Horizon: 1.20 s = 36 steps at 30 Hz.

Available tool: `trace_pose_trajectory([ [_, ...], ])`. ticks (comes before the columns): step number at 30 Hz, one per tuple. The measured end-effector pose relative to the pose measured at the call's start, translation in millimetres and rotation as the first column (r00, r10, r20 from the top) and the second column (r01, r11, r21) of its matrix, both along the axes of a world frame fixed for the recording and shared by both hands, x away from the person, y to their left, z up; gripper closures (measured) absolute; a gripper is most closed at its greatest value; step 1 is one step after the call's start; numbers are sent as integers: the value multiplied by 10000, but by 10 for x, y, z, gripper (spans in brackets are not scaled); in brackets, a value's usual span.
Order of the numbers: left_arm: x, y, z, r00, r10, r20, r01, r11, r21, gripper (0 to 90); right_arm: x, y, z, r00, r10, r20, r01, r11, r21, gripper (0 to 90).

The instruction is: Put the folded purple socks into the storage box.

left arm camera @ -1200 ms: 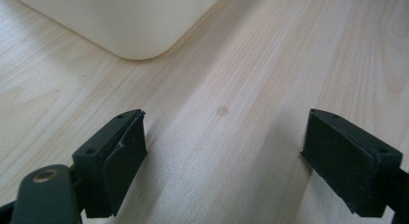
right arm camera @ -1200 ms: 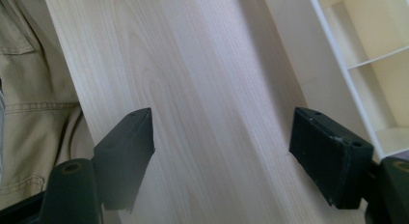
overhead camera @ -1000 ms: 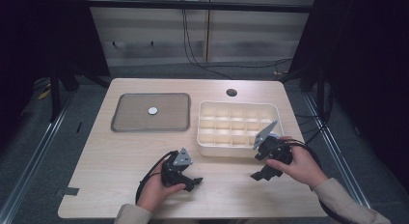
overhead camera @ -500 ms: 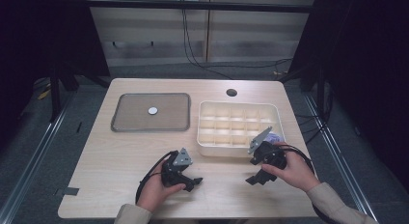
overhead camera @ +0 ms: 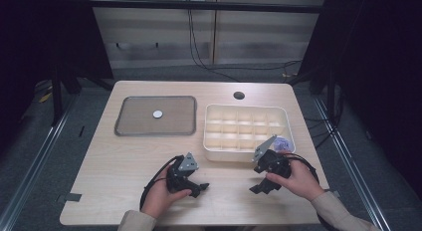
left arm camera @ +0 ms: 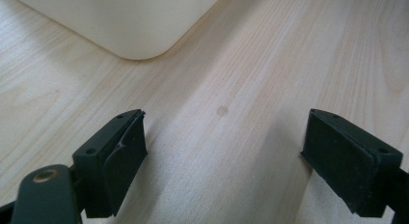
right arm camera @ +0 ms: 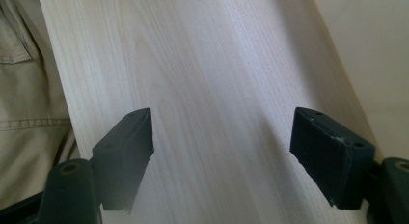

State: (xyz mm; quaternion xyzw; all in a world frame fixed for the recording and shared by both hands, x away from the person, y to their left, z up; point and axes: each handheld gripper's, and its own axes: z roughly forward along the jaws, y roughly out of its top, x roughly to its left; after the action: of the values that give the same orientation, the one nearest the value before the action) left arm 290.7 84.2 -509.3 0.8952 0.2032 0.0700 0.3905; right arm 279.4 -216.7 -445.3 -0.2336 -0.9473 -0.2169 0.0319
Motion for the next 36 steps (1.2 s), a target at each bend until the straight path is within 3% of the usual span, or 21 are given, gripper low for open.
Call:
trace_pose_trajectory([
  [15,-1,0,0,10000,6,1,-6,10000,-1,145,-34,27,-123,10000,-39,-88,41,9998,204,224],
  [34,-2,-2,-1,10000,30,-4,-30,10000,-42,145,-110,18,-330,9995,234,223,-237,9996,159,216],
  [36,-4,-2,-2,10000,45,-14,-45,10000,-49,144,-129,14,-356,9991,242,342,-252,9993,290,185],
])
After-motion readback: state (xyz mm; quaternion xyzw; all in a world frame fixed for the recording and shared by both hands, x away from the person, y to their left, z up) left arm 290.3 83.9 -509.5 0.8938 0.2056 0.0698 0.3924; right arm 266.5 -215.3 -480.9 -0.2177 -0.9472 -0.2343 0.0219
